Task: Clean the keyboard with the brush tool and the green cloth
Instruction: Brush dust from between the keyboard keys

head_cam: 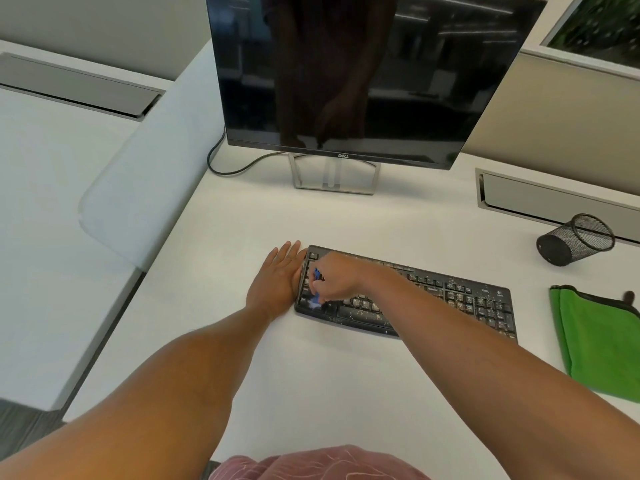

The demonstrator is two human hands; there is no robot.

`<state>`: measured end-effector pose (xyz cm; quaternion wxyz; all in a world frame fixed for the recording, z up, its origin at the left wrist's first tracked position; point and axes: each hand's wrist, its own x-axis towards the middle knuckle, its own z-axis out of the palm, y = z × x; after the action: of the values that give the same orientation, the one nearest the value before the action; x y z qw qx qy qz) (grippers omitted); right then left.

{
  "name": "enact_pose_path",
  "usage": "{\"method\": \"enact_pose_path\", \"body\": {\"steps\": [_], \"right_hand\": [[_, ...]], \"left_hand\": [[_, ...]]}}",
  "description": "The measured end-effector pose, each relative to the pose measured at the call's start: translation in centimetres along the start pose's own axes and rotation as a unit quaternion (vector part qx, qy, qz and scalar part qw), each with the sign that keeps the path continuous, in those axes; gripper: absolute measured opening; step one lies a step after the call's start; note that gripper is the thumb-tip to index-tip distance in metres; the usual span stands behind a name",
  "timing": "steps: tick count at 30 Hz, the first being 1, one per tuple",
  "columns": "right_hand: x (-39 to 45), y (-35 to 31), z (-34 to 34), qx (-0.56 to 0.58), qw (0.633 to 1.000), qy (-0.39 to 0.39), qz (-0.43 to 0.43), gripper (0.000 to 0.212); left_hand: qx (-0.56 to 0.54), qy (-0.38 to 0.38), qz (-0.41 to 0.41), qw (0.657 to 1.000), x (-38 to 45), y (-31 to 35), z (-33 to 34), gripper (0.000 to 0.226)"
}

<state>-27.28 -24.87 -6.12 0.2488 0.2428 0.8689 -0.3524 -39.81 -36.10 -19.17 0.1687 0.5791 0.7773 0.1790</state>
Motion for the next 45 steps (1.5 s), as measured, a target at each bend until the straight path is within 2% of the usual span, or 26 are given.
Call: {"method": "enact_pose_path", "body": {"steps": [3, 7, 12, 17, 21, 22, 26, 32, 37, 39, 43, 45], "right_hand": [[-0.1, 0.1, -0.4, -0.028, 1.0, -0.014, 0.006, 0.022], [-0.2, -0.1, -0.5, 0.036, 0.998, 0.051, -0.009, 0.017], [-0.6, 0.4, -0.5, -0.012, 1.0, -0.006, 0.009, 0.022], [-0.5, 0.3, -0.5, 0.05, 0.997, 0.054, -0.007, 0.018], [-0.4, 0.2, -0.6, -0.032, 0.999, -0.027, 0.016, 0.022], [-0.3, 0.1, -0.9, -0.038, 0.999, -0.028, 0.019, 0.022], [0.1, -0.4, -0.9, 0.058, 0.998, 0.028, -0.007, 0.02], [0.1, 0.3, -1.2, -0.066, 0.996, -0.053, 0.012, 0.017], [-0.1, -0.4, -1.1, 0.072, 0.997, 0.008, -0.012, 0.017], [0.0, -0.2, -0.5, 0.052, 0.999, 0.007, -0.013, 0.018], [-0.4, 0.8, -1.5, -0.085, 0.993, -0.083, 0.022, 0.016], [-0.5, 1.3, -2.1, -0.081, 0.994, -0.075, 0.026, 0.016]], "left_hand": [[-0.003, 0.005, -0.002, 1.0, 0.0, 0.0, 0.1, 0.066], [-0.01, 0.012, 0.004, 1.0, -0.1, 0.0, -0.1, 0.067], [-0.032, 0.025, -0.004, 0.999, -0.2, 0.1, -0.1, 0.064], [-0.03, 0.019, -0.004, 0.999, -0.1, 0.0, -0.2, 0.065], [-0.022, 0.02, -0.009, 1.0, -0.1, 0.3, -0.2, 0.065], [-0.019, 0.019, -0.009, 1.0, 0.0, 0.3, -0.2, 0.065], [-0.009, 0.011, 0.003, 1.0, 0.0, -0.2, 0.0, 0.065], [-0.006, 0.018, -0.008, 1.0, 0.0, 0.3, -0.3, 0.063], [0.001, 0.009, 0.002, 1.0, 0.0, -0.2, 0.0, 0.067], [0.0, 0.01, 0.0, 1.0, 0.0, -0.1, 0.0, 0.066], [-0.007, 0.021, -0.01, 1.0, 0.0, 0.2, -0.1, 0.055], [-0.008, 0.021, -0.011, 1.0, 0.0, 0.2, -0.1, 0.052]]}}
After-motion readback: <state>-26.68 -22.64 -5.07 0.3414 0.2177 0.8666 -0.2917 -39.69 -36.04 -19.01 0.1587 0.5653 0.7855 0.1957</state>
